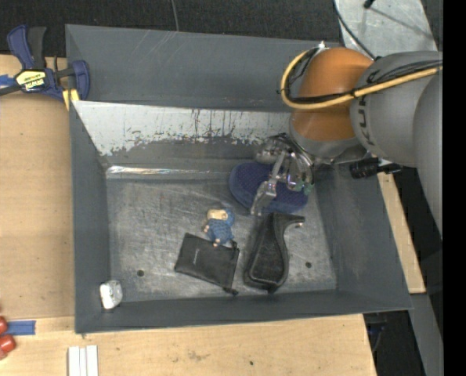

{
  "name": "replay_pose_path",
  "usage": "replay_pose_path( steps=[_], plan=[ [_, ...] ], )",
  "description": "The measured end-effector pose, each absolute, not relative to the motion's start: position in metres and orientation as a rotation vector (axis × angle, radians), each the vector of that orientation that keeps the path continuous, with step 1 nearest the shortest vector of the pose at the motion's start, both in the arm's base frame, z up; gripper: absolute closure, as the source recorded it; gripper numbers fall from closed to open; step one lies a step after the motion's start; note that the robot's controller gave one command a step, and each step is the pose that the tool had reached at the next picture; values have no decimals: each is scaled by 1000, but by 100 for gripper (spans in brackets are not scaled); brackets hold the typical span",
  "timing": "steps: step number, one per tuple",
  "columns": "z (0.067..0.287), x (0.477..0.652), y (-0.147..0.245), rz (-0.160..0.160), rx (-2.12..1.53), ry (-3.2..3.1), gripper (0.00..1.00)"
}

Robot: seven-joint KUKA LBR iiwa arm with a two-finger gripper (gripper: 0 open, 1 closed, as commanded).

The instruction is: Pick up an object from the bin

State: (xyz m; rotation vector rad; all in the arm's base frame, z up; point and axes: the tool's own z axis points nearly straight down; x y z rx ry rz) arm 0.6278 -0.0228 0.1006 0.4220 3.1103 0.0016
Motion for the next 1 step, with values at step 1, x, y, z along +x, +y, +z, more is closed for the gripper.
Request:
replay_pose_path(
  steps=[1],
  plan=[
    [77, 625, -28, 11, 586, 3096, 0]
  ],
)
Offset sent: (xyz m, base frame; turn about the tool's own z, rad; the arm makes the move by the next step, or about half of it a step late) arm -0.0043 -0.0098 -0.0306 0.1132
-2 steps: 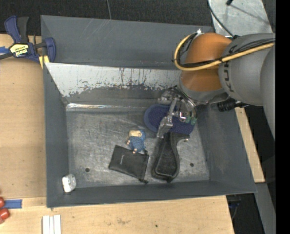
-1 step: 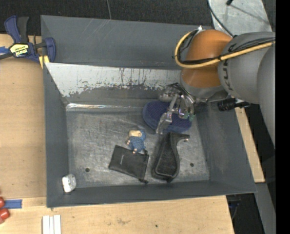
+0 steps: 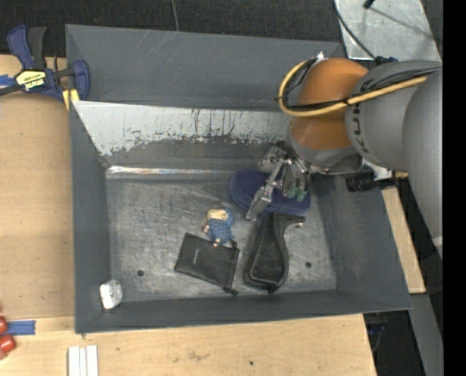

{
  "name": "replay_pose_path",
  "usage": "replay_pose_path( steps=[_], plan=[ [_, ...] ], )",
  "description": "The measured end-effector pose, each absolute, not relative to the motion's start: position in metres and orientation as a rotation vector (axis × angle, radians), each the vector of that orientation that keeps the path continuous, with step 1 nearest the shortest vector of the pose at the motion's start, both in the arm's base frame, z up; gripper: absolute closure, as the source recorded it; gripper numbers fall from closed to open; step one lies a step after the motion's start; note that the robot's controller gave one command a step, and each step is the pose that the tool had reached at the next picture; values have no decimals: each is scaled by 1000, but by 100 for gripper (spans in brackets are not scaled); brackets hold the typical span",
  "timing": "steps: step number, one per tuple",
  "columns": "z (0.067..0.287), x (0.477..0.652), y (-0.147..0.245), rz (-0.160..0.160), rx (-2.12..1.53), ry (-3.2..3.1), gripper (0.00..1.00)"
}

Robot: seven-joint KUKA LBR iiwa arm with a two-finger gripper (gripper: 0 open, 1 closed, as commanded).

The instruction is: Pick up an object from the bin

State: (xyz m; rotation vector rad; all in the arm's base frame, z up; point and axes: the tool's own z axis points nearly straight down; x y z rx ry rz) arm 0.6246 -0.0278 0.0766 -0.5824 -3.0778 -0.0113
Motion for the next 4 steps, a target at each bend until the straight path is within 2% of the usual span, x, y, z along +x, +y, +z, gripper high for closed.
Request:
replay_pose_path(
  steps=[1, 2, 3, 4],
  plan=[
    [78, 624, -26, -4, -574, -3079, 0],
    [80, 627, -27, -3, -578, -3090, 100],
    [108, 628, -28, -2, -575, -3095, 100],
    [120, 629, -28, -2, -572, -3095, 100]
  ],
)
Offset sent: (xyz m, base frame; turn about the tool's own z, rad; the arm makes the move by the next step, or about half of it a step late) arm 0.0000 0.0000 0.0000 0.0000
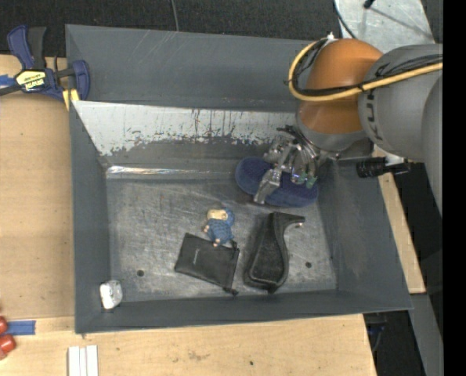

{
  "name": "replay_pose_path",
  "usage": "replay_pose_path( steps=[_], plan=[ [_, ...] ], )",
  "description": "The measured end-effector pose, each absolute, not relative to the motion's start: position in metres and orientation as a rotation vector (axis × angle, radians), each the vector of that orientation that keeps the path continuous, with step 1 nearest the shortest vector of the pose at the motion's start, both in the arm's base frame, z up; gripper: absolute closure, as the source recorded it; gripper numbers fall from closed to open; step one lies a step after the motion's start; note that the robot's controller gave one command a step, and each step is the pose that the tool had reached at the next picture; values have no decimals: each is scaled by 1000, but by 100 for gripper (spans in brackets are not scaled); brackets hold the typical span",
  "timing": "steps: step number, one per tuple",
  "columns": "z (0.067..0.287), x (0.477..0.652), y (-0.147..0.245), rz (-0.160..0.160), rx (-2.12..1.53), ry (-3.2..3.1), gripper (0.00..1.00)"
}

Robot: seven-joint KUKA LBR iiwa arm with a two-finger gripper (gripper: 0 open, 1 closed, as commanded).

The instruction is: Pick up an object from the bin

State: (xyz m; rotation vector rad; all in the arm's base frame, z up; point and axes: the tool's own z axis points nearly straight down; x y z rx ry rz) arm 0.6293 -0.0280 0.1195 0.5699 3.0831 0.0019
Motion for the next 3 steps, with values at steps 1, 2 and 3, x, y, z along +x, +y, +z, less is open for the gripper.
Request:
replay_pose_path(
  steps=[1, 2, 3],
  plan=[
    [125, 631, -28, 1, 566, 3082, 100],
    [166, 633, -29, 2, 562, 3083, 100],
    [181, 634, -29, 1, 558, 3085, 100]
  ],
)
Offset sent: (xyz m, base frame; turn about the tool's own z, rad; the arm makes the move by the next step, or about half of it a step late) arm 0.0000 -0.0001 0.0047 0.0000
